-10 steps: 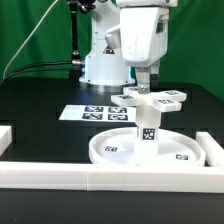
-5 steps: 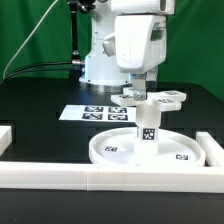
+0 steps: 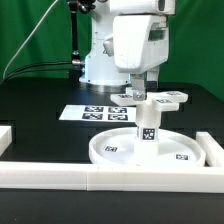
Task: Assemble round table
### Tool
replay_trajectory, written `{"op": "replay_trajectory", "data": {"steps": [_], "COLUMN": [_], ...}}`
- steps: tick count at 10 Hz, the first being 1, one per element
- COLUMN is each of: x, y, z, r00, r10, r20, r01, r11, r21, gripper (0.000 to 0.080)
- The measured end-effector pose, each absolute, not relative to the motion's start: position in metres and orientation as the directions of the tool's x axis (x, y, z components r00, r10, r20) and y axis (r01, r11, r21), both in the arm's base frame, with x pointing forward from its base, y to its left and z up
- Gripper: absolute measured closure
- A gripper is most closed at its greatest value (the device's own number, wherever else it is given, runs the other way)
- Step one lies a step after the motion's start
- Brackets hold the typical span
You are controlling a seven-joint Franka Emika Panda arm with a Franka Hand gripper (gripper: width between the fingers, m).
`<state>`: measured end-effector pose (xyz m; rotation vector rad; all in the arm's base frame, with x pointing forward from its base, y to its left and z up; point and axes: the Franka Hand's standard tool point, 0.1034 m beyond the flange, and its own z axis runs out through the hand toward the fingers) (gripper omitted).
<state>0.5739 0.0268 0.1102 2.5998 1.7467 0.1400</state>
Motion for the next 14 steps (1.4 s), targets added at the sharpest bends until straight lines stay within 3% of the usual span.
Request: {"op": "replay_trajectory", "data": {"steps": [3,4,5,6,9,11,12,13,14], "x": [0.574,0.573,0.573,0.573,0.57,0.562,0.561,0.561,0.561], "y": [0.026,0.026,0.026,0.026,0.036,0.041,0.04,0.04,0.039], "z": [0.11,0.111,0.114,0.117,0.13,0.126,0.124,0.124,0.124], "r00": [0.402,0.404,0.397,0.399,0.421,0.42,0.421,0.423,0.423], "r10": [0.913,0.912,0.916,0.915,0.904,0.905,0.905,0.904,0.904], "r20": [0.072,0.067,0.061,0.063,0.067,0.066,0.064,0.064,0.064], "r01": [0.912,0.912,0.915,0.914,0.904,0.905,0.905,0.904,0.904], "r11": [-0.406,-0.408,-0.4,-0.402,-0.425,-0.423,-0.424,-0.426,-0.426], "r21": [0.052,0.047,0.045,0.047,0.05,0.041,0.038,0.038,0.038], "gripper": [0.0556,0.0556,0.0737,0.0779,0.0798,0.0798,0.0776,0.0647,0.0647]}}
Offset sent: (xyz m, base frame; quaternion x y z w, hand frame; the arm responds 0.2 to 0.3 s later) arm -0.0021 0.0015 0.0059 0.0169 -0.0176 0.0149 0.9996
